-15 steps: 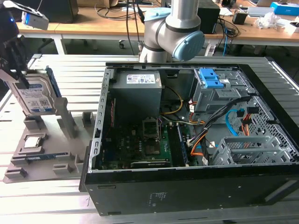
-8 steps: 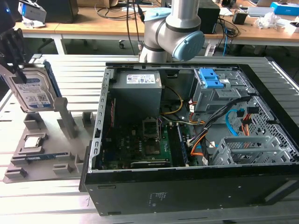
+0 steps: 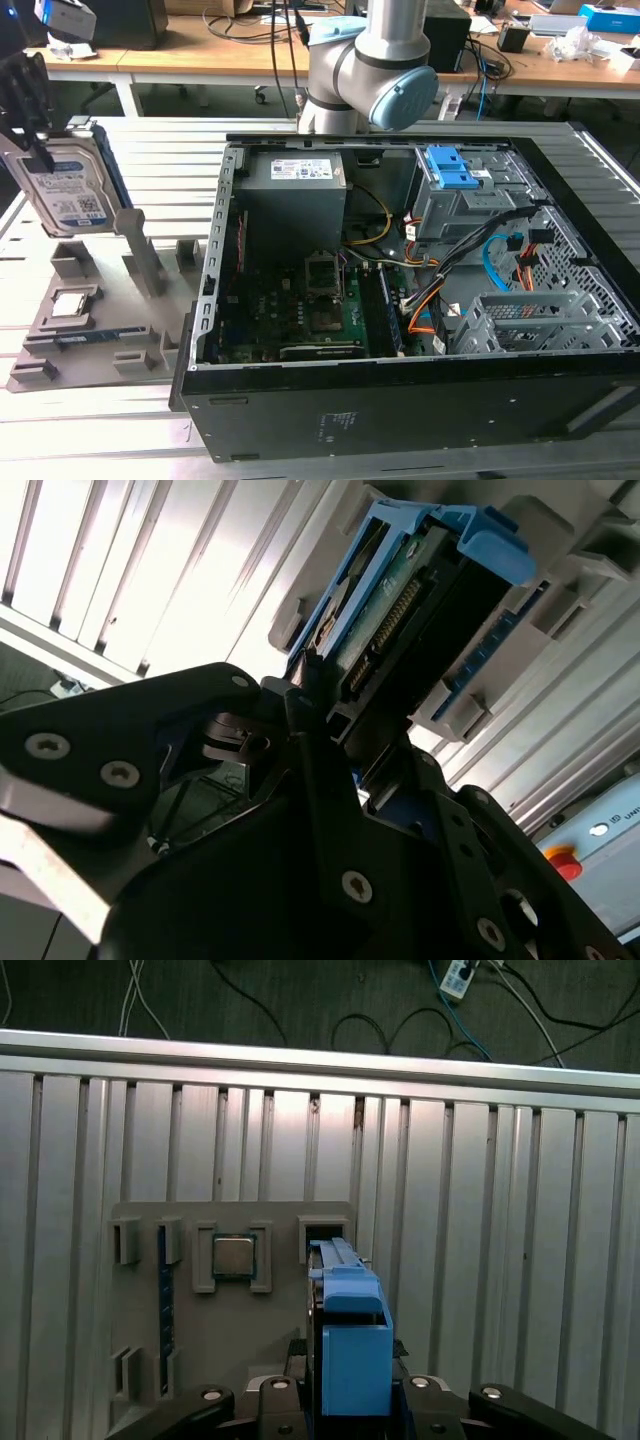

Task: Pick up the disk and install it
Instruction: 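Pick up the disk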

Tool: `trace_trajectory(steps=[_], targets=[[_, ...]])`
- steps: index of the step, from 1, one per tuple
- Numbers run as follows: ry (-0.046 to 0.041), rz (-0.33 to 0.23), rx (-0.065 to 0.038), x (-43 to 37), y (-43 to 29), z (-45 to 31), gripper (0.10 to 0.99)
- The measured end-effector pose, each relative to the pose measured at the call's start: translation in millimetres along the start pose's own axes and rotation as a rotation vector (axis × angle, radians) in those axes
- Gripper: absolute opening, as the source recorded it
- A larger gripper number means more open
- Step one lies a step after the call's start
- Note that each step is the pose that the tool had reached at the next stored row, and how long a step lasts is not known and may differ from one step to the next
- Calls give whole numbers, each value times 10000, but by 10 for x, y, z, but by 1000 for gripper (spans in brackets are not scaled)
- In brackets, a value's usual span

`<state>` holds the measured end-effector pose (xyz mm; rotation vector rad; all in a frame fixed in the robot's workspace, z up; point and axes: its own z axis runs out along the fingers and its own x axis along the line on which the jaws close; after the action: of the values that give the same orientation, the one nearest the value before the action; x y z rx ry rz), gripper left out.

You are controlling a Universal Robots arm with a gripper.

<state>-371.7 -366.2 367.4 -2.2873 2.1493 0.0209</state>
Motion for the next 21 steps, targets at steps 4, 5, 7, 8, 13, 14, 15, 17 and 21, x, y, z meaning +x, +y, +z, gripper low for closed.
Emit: trace_trajectory(steps=[4,5,7,8,13,14,15,17,21], targets=[[8,0,6,-2,0,-48,369],[8,0,5,-2,0,-60,369],[15,0,5,-5,1,-121,369],[15,0,5,-6,1,-138,369],[24,1,5,-11,1,-259,369],[26,0,5,-12,2,-285,369],[27,1,4,-13,2,-305,369],[33,0,4,-18,2,-398,369],[41,0,3,-23,3,-504,369]])
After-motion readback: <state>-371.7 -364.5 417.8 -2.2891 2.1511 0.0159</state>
